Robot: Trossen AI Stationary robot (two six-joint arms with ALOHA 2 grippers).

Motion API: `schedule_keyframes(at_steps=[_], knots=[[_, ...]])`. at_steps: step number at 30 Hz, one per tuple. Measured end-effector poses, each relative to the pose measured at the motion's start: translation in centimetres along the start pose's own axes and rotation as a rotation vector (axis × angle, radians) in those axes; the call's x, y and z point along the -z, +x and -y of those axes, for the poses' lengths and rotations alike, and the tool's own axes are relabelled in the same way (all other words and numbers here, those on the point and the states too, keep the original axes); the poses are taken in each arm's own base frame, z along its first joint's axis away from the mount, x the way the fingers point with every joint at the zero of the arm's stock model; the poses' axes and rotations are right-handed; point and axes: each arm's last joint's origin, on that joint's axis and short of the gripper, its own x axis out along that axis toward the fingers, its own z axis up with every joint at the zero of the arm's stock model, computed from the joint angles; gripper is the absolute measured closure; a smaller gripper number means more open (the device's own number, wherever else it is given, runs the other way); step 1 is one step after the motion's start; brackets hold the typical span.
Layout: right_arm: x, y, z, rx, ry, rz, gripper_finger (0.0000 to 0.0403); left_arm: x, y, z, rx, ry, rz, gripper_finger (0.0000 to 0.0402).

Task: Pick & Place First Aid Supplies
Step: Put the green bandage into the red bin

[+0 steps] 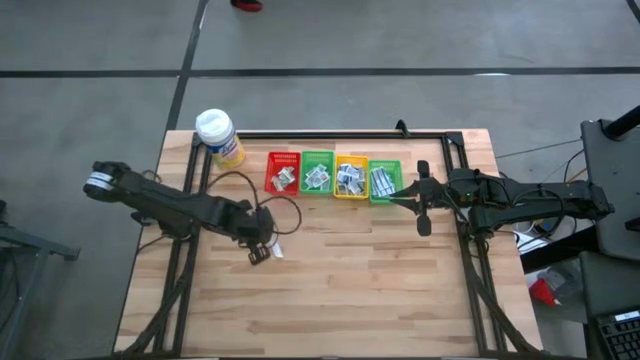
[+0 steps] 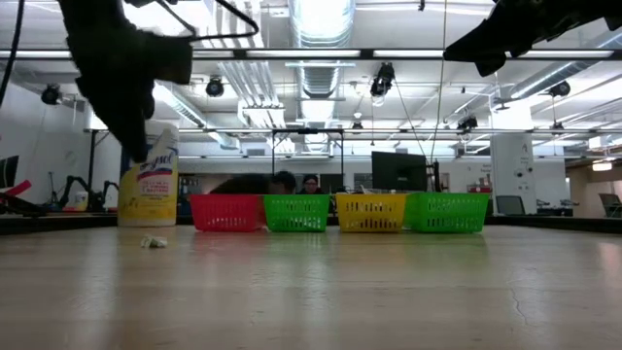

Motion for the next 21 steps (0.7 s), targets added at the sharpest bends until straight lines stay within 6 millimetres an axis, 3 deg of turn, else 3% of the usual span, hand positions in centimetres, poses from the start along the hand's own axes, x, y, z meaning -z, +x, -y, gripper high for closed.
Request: schedule_keyframes(at_steps=[6,12,21], knots=[[0.0,0.0,0.0,0.0,0.0,0.0,0.0351,-0.8,-2.6,-0.6,-0.012,-0.094,0.227,0.0401],[0.0,0.0,0.0,0.0,0.002,0.0,0.0351,-2.9,-6.0,-1.0,-0.106,-0.139,0.469,0.0401],[0.0,0.0,0.0,0.0,0.001,0.0,0.0351,-6.7,-9.4,-2.7,-0.277,-0.184,0.637,0.0401]])
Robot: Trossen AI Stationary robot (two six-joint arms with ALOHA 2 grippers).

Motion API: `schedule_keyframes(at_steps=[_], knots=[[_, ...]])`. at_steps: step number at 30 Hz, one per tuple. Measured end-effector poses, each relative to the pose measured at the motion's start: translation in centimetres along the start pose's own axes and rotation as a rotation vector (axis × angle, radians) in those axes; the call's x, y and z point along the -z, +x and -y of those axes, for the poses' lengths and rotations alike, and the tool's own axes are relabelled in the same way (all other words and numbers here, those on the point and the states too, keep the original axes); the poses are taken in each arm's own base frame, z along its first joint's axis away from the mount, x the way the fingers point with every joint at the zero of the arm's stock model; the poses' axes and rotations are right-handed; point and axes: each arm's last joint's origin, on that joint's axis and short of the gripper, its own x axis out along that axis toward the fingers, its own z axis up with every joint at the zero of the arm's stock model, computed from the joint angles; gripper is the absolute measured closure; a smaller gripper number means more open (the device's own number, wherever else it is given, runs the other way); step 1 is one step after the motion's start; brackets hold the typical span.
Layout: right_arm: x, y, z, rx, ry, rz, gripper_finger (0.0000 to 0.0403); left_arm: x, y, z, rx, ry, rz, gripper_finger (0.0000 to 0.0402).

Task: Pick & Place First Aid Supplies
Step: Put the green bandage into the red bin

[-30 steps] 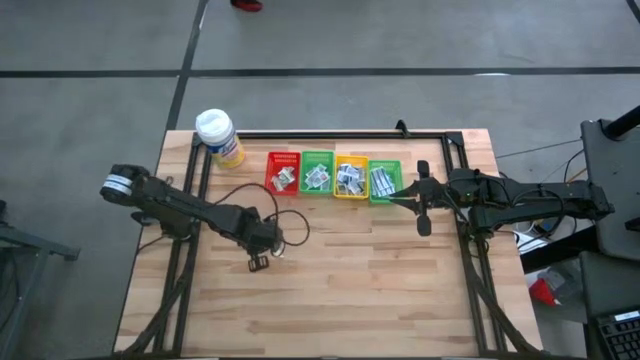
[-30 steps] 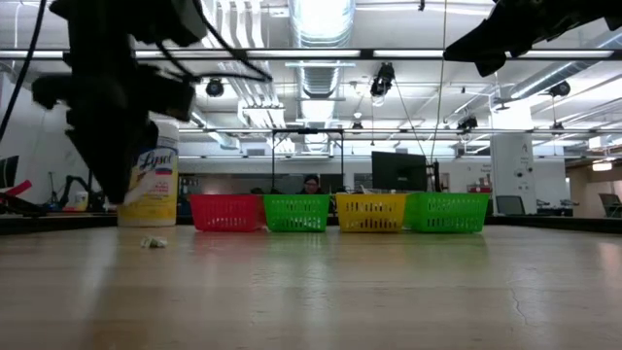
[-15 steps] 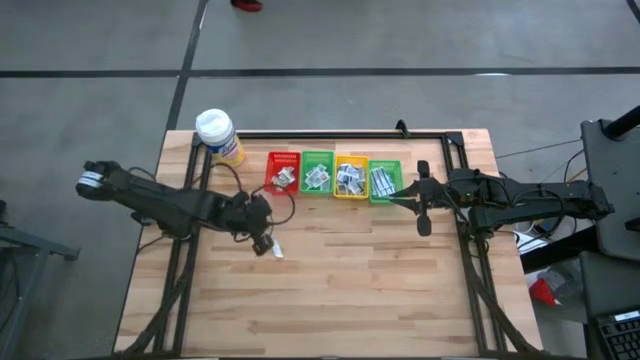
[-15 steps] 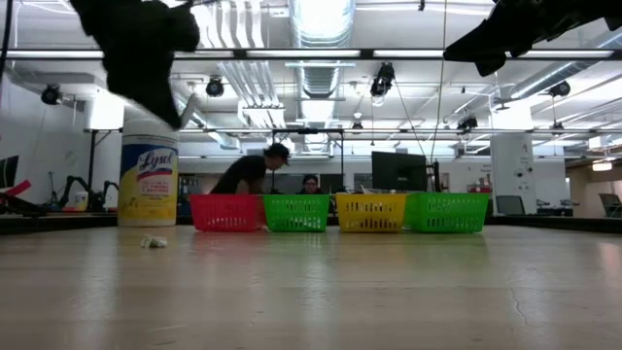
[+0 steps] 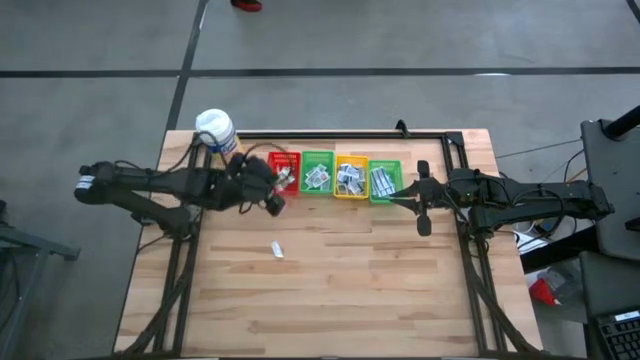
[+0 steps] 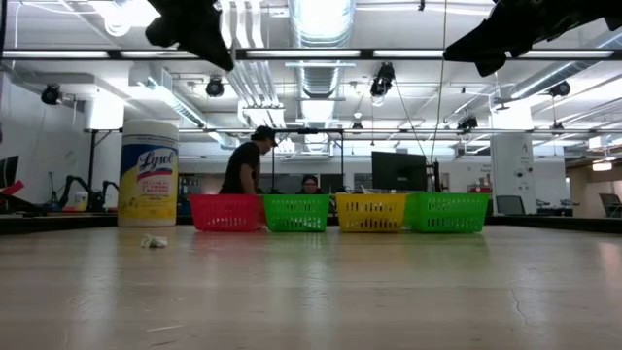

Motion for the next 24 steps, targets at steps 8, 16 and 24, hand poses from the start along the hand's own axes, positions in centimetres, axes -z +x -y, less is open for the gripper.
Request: schedule_keyframes(at_steps=[8,16,24], knots=[[0.0,0.0,0.0,0.0,-0.001,0.0,0.0351,-3.6,3.1,-1.1,-0.14,0.013,0.0,0.0402],[0.0,0.0,0.0,0.0,0.0,0.0,0.0351,-5.5,8.1,-1.6,-0.26,0.105,-0.161,0.0402],[0.0,0.0,0.0,0.0,0.0,0.0,0.0351,-5.1,12.8,-3.3,-0.26,0.103,-0.395,0.0401]])
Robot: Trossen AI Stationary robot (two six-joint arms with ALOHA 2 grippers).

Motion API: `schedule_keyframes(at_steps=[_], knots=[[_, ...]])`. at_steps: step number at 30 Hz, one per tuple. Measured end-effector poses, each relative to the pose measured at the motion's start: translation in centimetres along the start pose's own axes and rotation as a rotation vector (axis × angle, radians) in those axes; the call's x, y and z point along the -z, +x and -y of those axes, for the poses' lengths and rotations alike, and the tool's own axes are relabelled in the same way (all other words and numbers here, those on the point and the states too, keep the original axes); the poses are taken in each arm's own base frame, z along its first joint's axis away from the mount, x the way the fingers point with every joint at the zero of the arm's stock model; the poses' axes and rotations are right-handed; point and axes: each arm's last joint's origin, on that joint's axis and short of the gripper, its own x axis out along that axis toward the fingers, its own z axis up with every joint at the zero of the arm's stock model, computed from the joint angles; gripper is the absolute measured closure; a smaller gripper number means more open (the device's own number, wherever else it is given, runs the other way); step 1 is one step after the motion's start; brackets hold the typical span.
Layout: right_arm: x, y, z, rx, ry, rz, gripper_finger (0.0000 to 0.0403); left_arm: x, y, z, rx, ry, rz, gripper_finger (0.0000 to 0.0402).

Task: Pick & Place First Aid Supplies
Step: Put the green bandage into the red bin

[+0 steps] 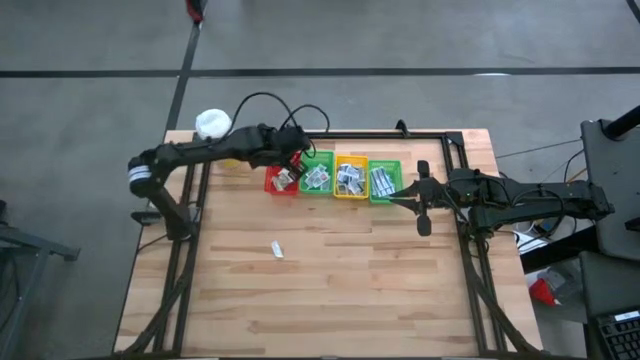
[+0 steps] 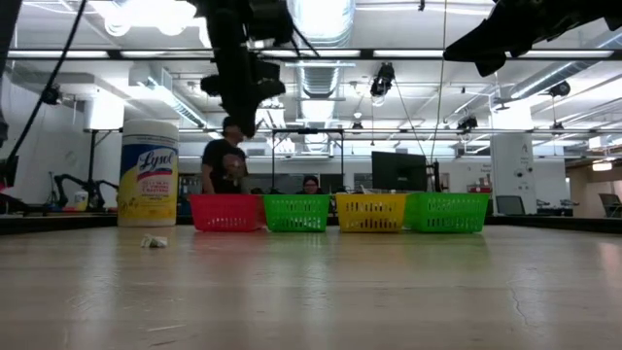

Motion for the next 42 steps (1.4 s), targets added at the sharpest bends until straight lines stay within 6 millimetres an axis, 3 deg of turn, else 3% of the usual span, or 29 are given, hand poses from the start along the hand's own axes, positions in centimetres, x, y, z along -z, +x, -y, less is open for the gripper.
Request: schedule_keyframes(at_steps=[9,17,42], knots=[[0.0,0.0,0.0,0.0,0.0,0.0,0.0351,0.1,5.3,-1.4,0.035,-0.033,-0.22,0.0401],[0.0,0.0,0.0,0.0,-0.001,0.0,0.0351,0.8,8.5,-0.8,0.037,-0.015,-0.345,0.0401],[0.0,0.0,0.0,0.0,0.0,0.0,0.0351,4.1,11.8,0.1,0.045,0.0,-0.492,0.0401]])
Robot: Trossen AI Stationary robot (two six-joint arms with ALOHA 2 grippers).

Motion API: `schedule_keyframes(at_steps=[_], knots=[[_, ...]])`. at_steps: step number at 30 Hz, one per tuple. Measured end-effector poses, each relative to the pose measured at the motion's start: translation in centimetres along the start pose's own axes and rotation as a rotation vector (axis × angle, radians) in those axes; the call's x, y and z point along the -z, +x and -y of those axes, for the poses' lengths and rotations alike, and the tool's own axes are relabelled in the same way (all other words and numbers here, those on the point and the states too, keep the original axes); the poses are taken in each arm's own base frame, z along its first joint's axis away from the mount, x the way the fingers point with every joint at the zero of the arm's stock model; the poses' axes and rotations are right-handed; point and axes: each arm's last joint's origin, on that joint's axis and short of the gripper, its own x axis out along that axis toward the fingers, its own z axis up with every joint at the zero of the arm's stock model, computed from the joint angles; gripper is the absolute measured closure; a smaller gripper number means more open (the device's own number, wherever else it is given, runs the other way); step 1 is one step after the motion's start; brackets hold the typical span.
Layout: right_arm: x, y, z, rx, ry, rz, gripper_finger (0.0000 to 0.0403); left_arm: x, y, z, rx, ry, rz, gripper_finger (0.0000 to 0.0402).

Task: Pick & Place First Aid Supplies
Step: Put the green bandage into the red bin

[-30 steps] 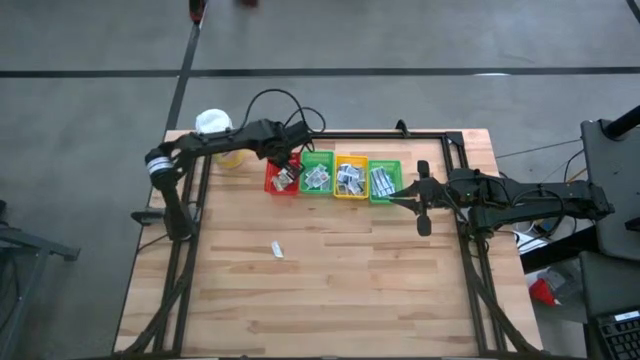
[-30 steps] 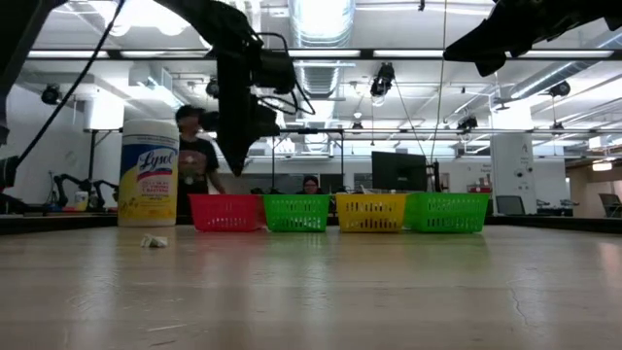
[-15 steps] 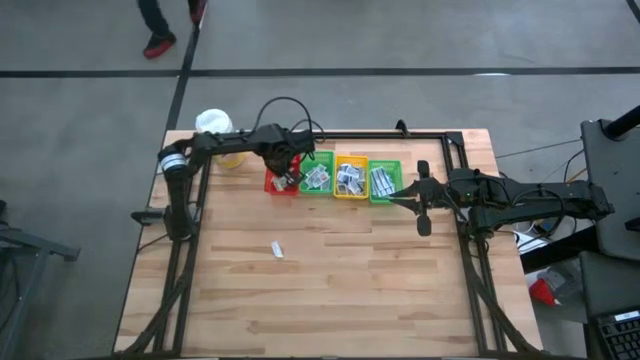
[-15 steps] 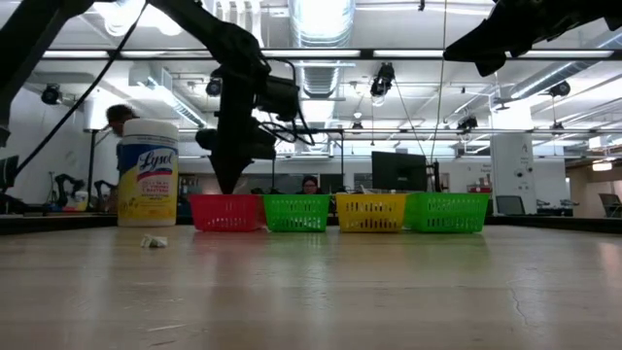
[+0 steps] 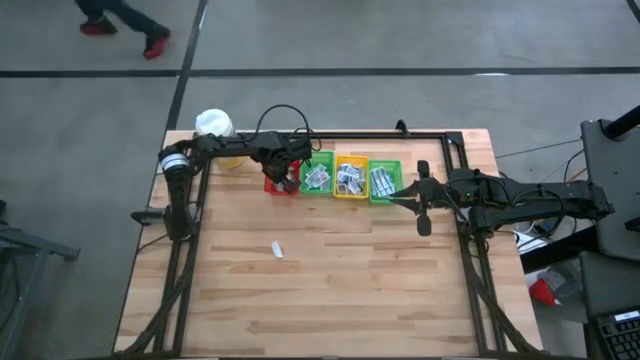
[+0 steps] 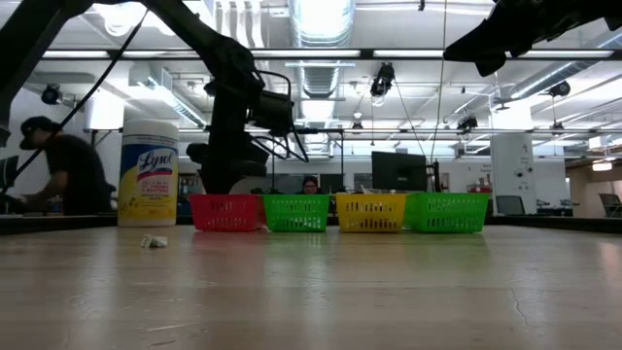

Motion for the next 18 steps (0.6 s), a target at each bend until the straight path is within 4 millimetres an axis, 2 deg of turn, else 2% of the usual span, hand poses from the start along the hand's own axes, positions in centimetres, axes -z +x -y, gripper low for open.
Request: schedule_keyframes(at_steps=[6,15,18], knots=[[0.0,0.0,0.0,0.0,-0.001,0.0,0.0351,0.2,0.4,0.0,0.0,0.009,0.001,0.0372],[0.0,0.0,0.0,0.0,-0.001,-0.001,0.0351,0.0,-0.1,0.0,0.009,0.012,0.028,0.0273],[0.0,0.0,0.0,0.0,0.0,-0.001,0.0351,-0.1,-0.8,-0.1,0.011,0.014,0.034,0.0248]])
